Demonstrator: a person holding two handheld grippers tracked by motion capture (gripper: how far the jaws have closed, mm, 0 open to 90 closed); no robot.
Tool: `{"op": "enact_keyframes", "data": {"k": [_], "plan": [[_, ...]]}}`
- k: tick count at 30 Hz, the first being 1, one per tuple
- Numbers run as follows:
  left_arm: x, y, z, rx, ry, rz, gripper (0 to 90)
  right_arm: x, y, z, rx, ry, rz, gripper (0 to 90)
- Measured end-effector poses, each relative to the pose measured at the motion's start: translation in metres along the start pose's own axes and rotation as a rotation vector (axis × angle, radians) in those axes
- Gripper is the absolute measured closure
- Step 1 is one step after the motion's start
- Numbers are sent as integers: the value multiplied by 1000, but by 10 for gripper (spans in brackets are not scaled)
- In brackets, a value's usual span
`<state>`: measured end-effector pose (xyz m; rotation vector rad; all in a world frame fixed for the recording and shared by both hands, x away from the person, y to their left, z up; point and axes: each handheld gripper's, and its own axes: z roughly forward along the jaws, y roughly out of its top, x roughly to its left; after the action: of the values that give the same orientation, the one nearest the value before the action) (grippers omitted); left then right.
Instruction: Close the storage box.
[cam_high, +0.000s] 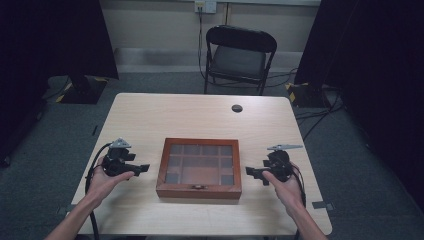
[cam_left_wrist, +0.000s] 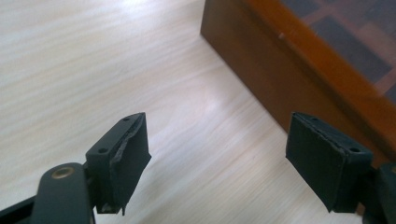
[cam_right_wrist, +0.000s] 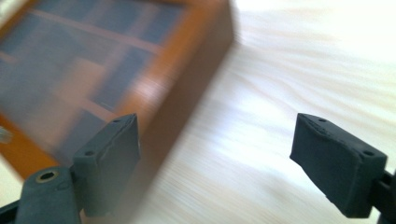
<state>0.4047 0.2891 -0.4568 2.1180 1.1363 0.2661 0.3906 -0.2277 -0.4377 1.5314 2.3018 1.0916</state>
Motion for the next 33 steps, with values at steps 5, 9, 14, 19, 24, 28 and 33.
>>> {"op": "enact_keyframes", "data": {"k": [5, 9, 14, 19, 24, 28, 33], "plan": [[12, -11, 3, 44, 33, -49, 188, -23, -17, 0, 26, -107, 52, 149], [22, -15, 8, 90, 77, -75, 233, -36, -22, 9, 79, -123, 64, 153], [23, -20, 15, 83, 155, -37, 186, -37, -24, 22, 122, -249, 55, 145], [19, -26, 23, 28, 221, -45, 83, -36, -30, 30, 66, -352, 30, 48], [17, -29, 27, -4, 226, -48, 0, -36, -40, 34, -19, -368, 20, 0], [17, -34, 28, -57, 221, -34, 0, -36, -44, 36, -82, -368, 10, 0], [17, -35, 29, -71, 216, -37, 0, -35, -45, 36, -85, -374, 14, 0]]}}
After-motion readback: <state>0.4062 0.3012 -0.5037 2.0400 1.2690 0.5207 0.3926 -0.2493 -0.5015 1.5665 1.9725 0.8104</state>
